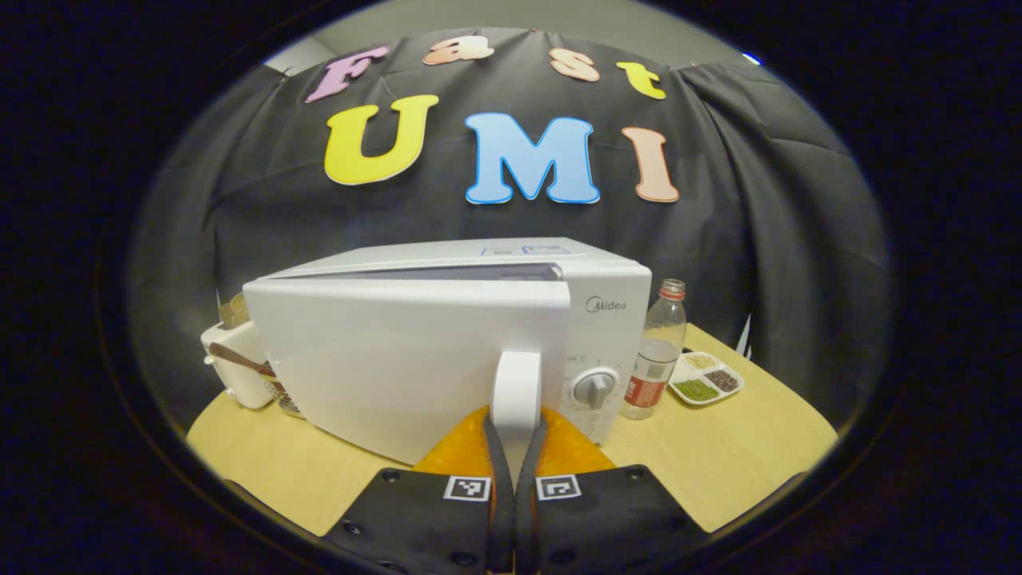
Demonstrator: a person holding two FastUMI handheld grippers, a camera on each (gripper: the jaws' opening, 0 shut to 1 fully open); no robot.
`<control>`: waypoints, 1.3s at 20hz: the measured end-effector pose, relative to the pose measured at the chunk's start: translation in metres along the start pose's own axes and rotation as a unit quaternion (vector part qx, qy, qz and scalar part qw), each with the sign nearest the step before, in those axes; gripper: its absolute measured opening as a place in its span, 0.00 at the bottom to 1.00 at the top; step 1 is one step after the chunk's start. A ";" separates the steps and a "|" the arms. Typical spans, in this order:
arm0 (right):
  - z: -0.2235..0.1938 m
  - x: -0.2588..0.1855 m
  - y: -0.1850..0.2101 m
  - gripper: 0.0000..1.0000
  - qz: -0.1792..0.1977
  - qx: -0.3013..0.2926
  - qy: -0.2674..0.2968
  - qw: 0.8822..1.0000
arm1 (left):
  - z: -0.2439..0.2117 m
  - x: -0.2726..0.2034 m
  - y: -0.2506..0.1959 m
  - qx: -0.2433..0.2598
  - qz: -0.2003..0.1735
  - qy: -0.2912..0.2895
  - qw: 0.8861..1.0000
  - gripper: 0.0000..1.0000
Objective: Open the microwave oven with the left hand, put the food in, and close the microwave oven.
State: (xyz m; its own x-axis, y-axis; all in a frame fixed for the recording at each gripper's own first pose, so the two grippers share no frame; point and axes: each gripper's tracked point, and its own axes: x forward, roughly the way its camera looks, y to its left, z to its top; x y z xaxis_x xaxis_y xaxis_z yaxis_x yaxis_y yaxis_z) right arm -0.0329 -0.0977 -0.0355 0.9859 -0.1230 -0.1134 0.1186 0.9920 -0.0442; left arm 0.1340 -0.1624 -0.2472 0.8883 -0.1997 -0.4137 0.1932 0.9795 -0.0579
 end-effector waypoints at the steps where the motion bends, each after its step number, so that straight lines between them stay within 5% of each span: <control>1: 0.002 0.002 0.008 0.98 0.010 0.003 -0.002 1.000 | -0.001 -0.009 0.003 0.001 -0.002 -0.001 1.000 0.07; 9: -0.001 -0.002 0.066 0.98 0.081 -0.001 -0.005 0.997 | -0.023 -0.079 0.033 0.005 -0.011 0.009 1.000 0.13; 26: 0.004 -0.024 0.190 0.98 0.211 0.003 -0.004 0.977 | -0.059 -0.183 0.134 -0.007 0.043 0.022 0.999 0.18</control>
State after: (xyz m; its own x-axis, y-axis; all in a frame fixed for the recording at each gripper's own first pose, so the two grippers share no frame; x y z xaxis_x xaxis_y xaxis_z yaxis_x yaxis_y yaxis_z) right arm -0.0337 0.0937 -0.0375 0.9480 0.2976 -0.1127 -0.2984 0.9544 0.0108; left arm -0.0271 0.0071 -0.2334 0.8819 -0.1130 -0.4577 0.1104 0.9933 -0.0325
